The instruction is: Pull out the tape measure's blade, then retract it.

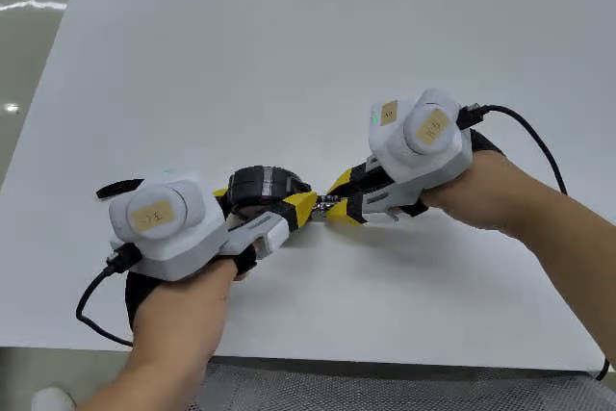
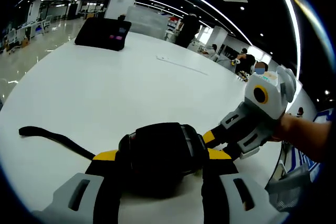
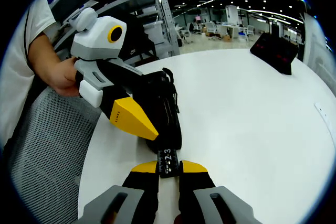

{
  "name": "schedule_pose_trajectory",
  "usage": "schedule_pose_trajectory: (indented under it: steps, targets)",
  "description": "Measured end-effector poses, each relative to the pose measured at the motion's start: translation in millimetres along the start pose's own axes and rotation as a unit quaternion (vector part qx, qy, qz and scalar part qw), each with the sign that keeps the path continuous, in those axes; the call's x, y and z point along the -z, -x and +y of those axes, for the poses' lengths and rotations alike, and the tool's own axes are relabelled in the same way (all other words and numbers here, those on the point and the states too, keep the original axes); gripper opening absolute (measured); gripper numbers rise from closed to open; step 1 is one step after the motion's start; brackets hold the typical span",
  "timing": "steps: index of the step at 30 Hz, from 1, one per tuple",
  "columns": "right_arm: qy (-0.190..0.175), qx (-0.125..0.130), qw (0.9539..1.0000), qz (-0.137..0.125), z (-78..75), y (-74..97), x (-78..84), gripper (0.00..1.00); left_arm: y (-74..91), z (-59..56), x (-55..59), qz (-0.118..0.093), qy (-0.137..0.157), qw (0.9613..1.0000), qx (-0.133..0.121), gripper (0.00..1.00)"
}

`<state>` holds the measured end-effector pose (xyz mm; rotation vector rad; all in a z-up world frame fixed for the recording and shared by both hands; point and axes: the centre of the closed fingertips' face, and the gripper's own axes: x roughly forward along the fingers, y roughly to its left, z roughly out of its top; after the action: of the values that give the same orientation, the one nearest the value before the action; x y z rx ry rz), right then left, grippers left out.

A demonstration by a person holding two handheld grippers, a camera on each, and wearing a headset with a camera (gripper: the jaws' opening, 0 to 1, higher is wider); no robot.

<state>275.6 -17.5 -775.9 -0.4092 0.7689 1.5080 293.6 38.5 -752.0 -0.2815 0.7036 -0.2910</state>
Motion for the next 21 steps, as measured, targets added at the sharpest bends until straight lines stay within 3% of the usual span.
schedule_pose_trajectory:
  steps: [21]
  targets:
    - [0.001,0.002,0.9999,-0.016,2.4,-8.9,-10.2,0.10,0.1,2.0,-1.4,0.000,0.003,1.0000,0.002,0.58]
